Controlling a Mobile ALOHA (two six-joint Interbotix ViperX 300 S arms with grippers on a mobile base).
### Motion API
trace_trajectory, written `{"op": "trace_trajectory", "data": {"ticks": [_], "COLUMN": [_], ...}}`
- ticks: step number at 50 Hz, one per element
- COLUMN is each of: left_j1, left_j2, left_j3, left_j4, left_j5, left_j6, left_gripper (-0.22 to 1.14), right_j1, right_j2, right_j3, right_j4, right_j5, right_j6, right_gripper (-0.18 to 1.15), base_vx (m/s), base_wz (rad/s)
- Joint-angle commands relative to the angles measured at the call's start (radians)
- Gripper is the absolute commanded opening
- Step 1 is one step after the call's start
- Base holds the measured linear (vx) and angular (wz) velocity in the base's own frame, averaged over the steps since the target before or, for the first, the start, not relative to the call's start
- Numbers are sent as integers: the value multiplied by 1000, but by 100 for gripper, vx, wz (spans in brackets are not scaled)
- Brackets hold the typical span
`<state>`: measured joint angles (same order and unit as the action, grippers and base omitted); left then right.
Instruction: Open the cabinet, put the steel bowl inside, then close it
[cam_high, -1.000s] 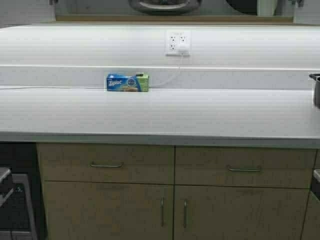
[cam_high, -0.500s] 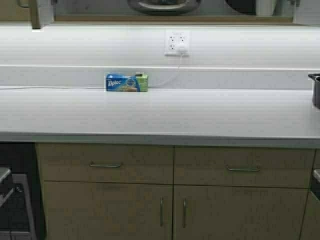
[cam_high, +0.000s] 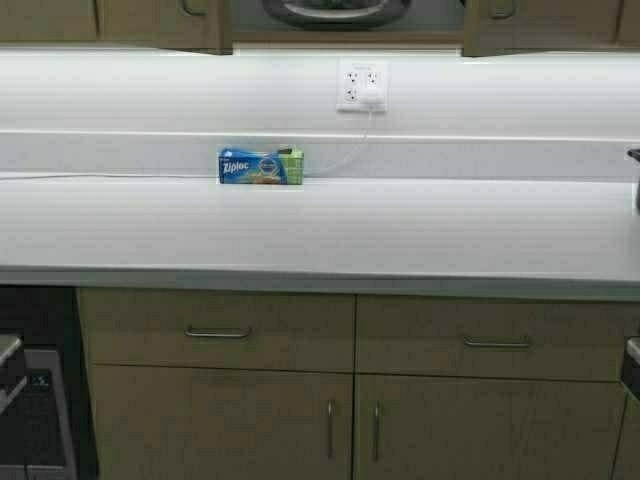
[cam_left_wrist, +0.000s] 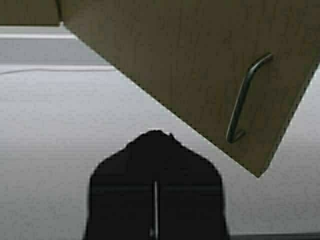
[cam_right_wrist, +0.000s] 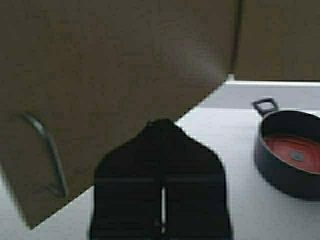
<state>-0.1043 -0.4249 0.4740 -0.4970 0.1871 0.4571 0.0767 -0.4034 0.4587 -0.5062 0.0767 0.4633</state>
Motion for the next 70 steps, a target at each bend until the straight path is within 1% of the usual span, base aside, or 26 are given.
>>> {"op": "trace_trajectory", "data": {"ticks": [1, 7, 14, 19, 23, 31, 41, 46, 52, 70], "left_j1": [-58, -92, -140, -158, -158, -167, -195, -195, -193, -195], "left_j2": [32, 112, 275, 396, 459, 474, 523, 509, 457, 245], "left_j3": [-83, -161, -328, -448, -512, -538, -618, -592, -512, -184], "left_j4": [5, 6, 6, 3, 2, -3, -18, -18, -15, -14], "left_j5": [-3, -18, -21, -21, -21, -20, -23, -21, -35, -130], "left_j6": [2, 2, 0, -6, -8, -8, -15, -18, -17, -17], "left_gripper": [5, 5, 5, 5, 5, 5, 5, 5, 5, 5], "right_j1": [117, 163, 179, 195, 196, 196, 196, 195, 196, 199], "right_j2": [18, 97, 170, 167, 150, 95, 77, 71, 80, 112], "right_j3": [-66, -140, -232, -221, -193, -121, -94, -81, -83, -81], "right_j4": [3, 6, 40, 49, 49, 49, 51, 52, 51, 52], "right_j5": [-3, -2, 61, 84, 84, 84, 84, 84, 84, 60], "right_j6": [0, 5, 9, 9, 9, 8, 9, 11, 9, 9], "right_gripper": [6, 6, 6, 6, 6, 6, 6, 6, 6, 6], "base_vx": [5, 7, 8, 9, 11, 11, 12, 7, 5, 2], "base_wz": [2, 2, 1, 1, 0, -2, -2, 1, -2, -1]}}
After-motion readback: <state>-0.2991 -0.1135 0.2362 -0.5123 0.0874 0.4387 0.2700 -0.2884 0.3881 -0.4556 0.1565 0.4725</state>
